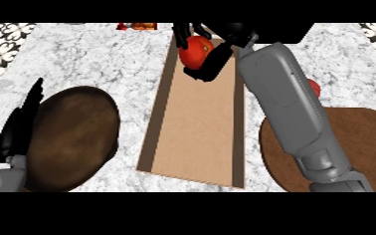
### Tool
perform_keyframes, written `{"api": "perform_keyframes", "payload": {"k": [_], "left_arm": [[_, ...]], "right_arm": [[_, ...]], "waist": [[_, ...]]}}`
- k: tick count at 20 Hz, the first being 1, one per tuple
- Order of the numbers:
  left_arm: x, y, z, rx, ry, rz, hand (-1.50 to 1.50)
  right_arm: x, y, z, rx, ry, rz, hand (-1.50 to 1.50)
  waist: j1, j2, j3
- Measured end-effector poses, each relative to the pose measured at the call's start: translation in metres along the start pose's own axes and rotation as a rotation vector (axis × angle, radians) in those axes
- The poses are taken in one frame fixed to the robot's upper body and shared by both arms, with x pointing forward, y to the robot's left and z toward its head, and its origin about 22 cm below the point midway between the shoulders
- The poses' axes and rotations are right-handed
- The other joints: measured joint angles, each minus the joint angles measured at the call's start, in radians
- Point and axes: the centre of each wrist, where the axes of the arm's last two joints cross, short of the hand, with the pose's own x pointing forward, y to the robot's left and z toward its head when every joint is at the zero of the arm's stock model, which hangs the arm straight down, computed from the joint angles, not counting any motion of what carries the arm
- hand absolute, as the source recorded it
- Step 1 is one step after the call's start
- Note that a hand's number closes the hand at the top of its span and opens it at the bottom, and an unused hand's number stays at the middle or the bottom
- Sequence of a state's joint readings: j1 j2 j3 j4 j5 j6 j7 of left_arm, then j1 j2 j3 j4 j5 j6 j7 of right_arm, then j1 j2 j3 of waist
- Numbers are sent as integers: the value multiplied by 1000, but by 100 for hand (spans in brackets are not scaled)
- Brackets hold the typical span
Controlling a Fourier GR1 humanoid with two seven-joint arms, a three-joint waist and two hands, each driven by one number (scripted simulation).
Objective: Pick the tomato from the cutting board and place it in the cardboard box
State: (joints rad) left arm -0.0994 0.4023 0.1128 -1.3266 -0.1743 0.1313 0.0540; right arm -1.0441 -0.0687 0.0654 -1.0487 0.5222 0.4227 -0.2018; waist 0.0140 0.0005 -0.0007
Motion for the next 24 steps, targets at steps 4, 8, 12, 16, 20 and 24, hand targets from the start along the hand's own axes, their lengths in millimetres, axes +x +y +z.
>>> {"api": "perform_keyframes", "payload": {"k": [4,8,12,16,20,24], "left_arm": [[6,6,-5,1,-7,-1,0],[1,5,-7,-1,-12,-5,0],[6,-7,-8,-11,-22,-3,0],[12,-9,-12,-19,-33,-3,0],[15,-10,-14,-19,-32,-5,0],[20,-7,-12,-24,-34,1,0]], "right_arm": [[8,25,-21,19,26,3,150],[0,52,-33,10,81,41,150],[-12,69,-38,33,180,-7,-150],[-24,82,-40,58,229,-55,-150],[-25,85,-43,29,196,-108,-150],[-28,84,-43,-51,143,-175,-150]], "waist": [[6,1,0],[13,4,0],[27,7,0],[39,10,0],[38,10,0],[38,9,1]]}}
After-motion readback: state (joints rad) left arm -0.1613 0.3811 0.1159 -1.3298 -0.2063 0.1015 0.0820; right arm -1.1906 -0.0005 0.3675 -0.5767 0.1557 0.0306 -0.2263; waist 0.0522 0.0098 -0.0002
